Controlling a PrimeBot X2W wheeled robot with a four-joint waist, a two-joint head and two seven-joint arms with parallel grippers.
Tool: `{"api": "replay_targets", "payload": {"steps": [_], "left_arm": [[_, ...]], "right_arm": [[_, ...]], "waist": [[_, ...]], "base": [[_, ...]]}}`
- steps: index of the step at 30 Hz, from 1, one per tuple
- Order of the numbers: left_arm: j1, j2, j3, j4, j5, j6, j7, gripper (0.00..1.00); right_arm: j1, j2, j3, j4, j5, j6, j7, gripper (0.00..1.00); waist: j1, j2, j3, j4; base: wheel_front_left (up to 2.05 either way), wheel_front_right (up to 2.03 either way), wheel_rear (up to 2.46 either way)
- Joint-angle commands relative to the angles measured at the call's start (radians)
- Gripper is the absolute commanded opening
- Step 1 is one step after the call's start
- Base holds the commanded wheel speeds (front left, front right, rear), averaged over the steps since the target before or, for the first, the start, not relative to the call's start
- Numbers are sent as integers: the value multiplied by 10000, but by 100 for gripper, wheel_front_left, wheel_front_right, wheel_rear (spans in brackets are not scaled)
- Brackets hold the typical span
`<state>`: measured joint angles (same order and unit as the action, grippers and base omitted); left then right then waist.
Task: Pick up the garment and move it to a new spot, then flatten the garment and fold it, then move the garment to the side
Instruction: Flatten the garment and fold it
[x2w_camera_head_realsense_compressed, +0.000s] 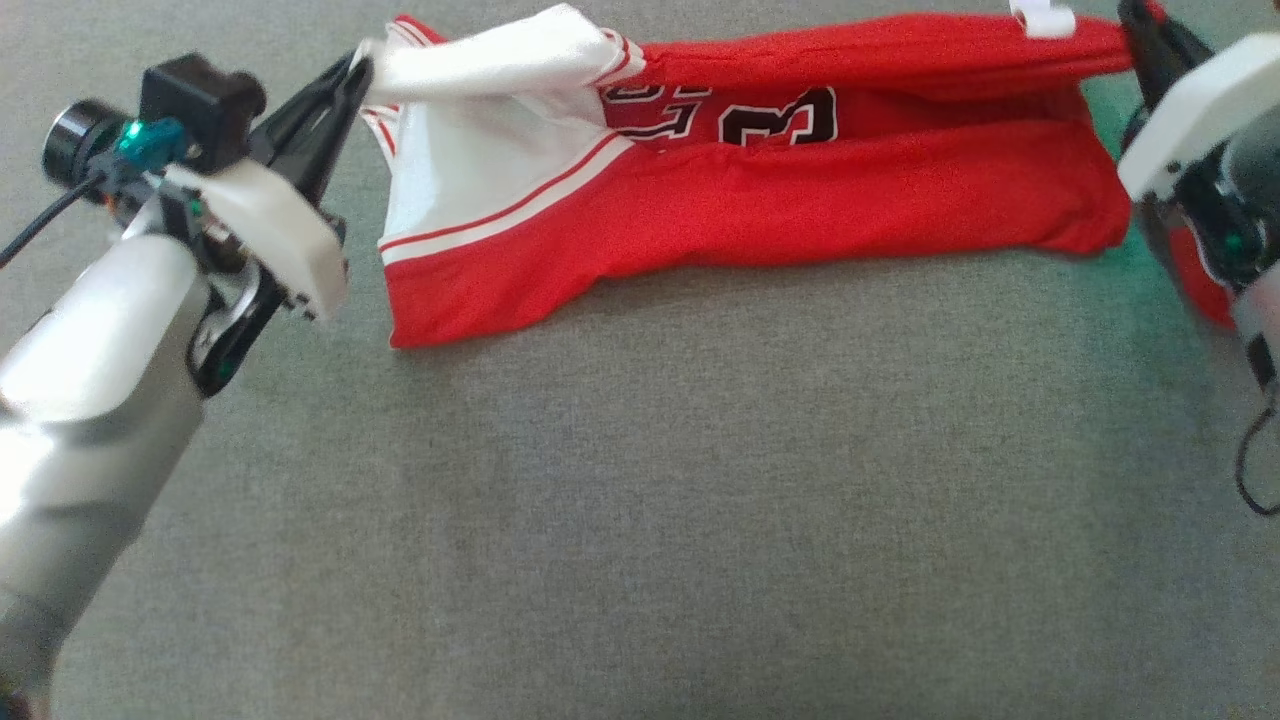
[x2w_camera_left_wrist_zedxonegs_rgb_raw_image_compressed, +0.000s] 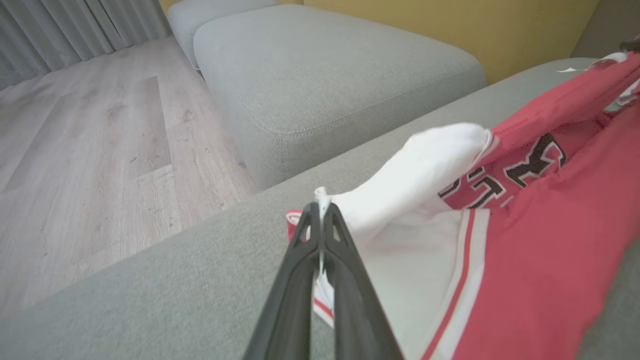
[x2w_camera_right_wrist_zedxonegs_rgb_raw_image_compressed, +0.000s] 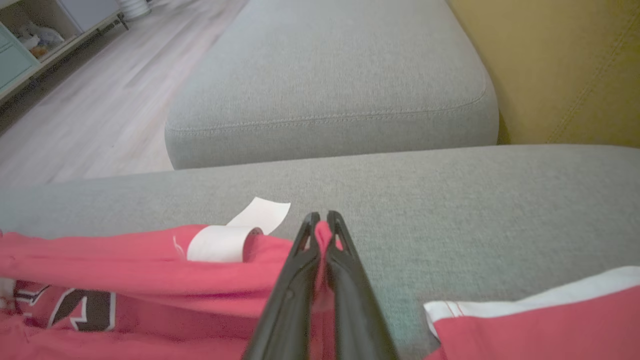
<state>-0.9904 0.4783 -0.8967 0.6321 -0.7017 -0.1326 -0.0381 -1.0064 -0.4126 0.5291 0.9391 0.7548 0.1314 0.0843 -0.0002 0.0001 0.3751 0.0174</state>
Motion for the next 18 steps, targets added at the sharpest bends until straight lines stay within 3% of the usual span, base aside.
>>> {"api": "replay_targets", "payload": {"steps": [1, 8, 18], "left_arm": [[-327, 606, 336, -358, -107, 22, 82, 0], [579, 1519, 109, -1775, -700, 42, 1103, 0], [1477, 2380, -383, -3425, -1066, 285, 2690, 0]], "right_arm": [[94, -215, 110, -295, 127, -7, 63, 0], [733, -713, 1164, -798, 810, -7, 1193, 0], [1227, -1460, 2418, -1479, 1488, -7, 2453, 0]], "waist": [[2, -1, -57, 23], [2, -1, -488, -7], [2, -1, -908, -167]], "base": [[0, 0, 0], [0, 0, 0], [0, 0, 0]]}}
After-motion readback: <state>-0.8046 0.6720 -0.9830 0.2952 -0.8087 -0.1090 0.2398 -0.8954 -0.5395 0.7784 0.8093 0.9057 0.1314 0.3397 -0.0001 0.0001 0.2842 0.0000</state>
